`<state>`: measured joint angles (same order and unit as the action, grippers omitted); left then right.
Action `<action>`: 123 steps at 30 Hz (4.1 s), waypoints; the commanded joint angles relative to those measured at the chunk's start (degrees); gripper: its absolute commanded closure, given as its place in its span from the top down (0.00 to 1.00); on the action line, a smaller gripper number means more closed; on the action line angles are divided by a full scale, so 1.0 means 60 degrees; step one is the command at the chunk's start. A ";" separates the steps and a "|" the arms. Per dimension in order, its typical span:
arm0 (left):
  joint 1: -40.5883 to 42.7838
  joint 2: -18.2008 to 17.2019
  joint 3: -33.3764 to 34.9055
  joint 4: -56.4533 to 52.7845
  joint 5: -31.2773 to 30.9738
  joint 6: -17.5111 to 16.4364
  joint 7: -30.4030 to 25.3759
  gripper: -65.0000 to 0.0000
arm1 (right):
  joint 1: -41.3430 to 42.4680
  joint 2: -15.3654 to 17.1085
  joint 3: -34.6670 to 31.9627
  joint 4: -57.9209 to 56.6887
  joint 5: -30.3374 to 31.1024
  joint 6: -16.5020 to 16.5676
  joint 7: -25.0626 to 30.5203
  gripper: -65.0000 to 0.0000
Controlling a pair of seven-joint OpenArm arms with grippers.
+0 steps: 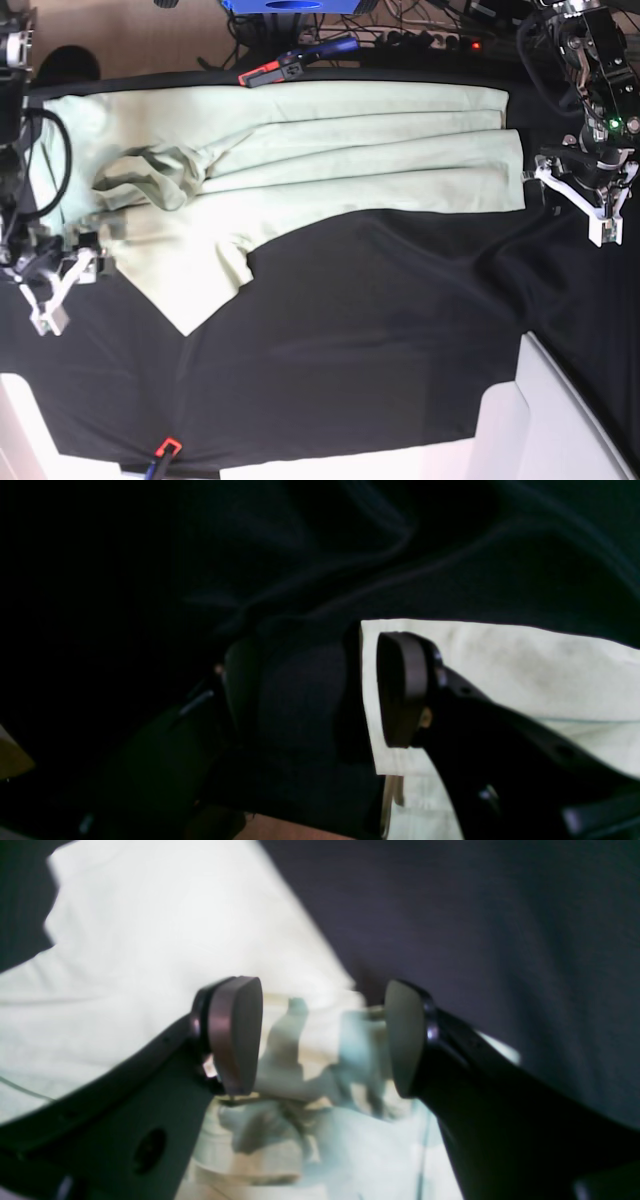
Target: Fold the T-shirt properly
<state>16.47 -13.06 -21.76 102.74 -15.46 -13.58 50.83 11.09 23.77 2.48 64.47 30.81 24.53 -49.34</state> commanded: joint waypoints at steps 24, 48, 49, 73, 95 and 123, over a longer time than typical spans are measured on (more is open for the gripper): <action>0.0017 -0.0146 -0.0059 0.0130 0.0021 0.0015 -0.0200 0.55 | 0.0942 -0.0467 -0.0348 -0.1653 -0.0776 0.0050 0.0216 0.56; -0.0584 -0.0043 0.0059 -0.1306 -0.0082 -0.0395 -0.0215 0.57 | 0.0986 -0.0643 -0.0348 -0.2723 -0.0776 0.0050 0.1374 0.00; -0.0672 0.0059 -0.0015 -0.1306 -0.0082 -0.0498 -0.0215 0.57 | 0.0986 -0.0643 -0.0348 -0.2708 -0.0776 0.0050 0.1359 0.00; -0.3324 0.0264 0.0044 -0.5760 0.0021 -0.0850 -0.0303 0.83 | 0.0986 -0.0628 -0.0348 -0.2679 -0.0776 0.0050 0.1286 0.00; -0.2987 0.0558 -0.0029 -0.4237 -0.0009 -0.0850 -0.0493 0.00 | 0.0957 -0.0570 -0.0289 -0.1462 -0.0776 0.0050 0.1359 0.00; -0.3631 0.0558 -0.0059 -0.2244 -0.0067 -0.0850 -0.0200 0.00 | 0.1001 -0.0365 0.0165 -0.0847 -0.0805 0.0050 0.1652 0.00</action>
<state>-4.51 -8.93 -21.87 87.99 -15.44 -18.70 50.98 15.68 20.47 3.03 58.35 25.52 24.62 -40.71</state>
